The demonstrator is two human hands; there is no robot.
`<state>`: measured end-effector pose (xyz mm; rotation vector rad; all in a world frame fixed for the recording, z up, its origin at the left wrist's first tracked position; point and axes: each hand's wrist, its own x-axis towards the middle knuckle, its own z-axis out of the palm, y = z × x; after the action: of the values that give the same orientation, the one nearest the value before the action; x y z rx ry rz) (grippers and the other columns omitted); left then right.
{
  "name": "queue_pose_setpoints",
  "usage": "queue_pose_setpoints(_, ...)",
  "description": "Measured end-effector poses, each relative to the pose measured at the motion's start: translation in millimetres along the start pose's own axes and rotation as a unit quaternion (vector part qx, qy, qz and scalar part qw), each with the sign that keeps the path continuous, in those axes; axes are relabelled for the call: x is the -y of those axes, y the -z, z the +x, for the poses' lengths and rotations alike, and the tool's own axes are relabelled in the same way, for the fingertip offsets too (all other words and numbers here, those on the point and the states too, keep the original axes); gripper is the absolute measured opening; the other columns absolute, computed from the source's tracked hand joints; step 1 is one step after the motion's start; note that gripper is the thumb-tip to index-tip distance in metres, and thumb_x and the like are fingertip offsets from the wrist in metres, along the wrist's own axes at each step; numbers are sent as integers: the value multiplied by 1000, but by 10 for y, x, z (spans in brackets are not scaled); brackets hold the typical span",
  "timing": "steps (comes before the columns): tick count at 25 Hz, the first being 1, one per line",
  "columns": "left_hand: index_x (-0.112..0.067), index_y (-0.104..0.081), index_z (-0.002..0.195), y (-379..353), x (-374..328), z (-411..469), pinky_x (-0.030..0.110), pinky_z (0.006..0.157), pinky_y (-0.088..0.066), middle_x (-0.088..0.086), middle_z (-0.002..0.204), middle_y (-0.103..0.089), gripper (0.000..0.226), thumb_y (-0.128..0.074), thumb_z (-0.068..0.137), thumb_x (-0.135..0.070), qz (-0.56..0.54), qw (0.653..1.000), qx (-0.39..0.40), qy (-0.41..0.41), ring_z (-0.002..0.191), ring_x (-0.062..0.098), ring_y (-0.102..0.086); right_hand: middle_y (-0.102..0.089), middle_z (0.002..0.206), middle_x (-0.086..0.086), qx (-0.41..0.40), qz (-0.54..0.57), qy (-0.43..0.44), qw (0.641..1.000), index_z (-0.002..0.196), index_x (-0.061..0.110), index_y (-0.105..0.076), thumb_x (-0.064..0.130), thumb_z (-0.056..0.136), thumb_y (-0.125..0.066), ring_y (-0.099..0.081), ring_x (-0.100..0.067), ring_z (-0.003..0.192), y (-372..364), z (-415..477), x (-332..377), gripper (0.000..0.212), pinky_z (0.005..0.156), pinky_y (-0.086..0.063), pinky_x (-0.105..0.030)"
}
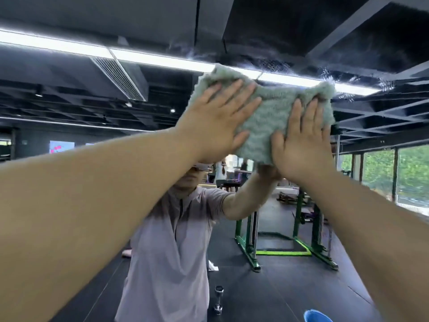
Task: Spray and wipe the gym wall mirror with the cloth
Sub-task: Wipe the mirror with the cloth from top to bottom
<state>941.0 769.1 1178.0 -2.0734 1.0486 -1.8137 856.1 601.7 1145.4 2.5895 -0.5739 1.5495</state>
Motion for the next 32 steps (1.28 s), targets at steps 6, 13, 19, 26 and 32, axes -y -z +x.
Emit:
queue_pose_setpoints(6,-16,-8,155,-39,754,-679,39,118,2,7,162,-4,71,-9,93,-51,-6,989,-28,147,149,23,-3,21,157,-21,-62,51,101,992,152,10,14,41,98,-20,21,-32,146,39,309,1262,71,117,15,-44)
queue_pose_setpoints(13,-10,-23,152,-160,1165,-2409,48,115,-15,13,160,-16,68,-26,96,-47,4,986,15,166,147,29,-18,12,159,-21,-36,94,192,976,150,12,11,40,93,-25,16,-32,147,-543,-999,2210,73,119,13,-42)
queue_pose_setpoints(19,-14,-12,154,48,1525,-1416,44,117,-1,9,162,-5,78,-14,90,-57,-29,994,37,97,149,29,-6,18,160,-13,-51,66,110,990,153,17,12,42,98,-18,21,-25,147,-304,-564,1895,68,117,18,-42)
queue_pose_setpoints(26,-13,-37,147,-248,-161,-617,43,114,-13,10,156,-30,67,-29,90,-47,-25,997,-70,3,143,28,-29,7,161,-17,-54,18,-13,998,154,13,7,46,90,-11,10,-28,149,-531,-840,235,74,119,9,-43)
queue_pose_setpoints(32,-20,7,154,90,206,324,39,117,7,5,162,13,72,-14,95,-54,11,997,16,81,149,20,10,16,159,-22,-52,39,36,997,153,11,9,47,91,-18,16,-32,147,125,493,62,77,120,8,-42)
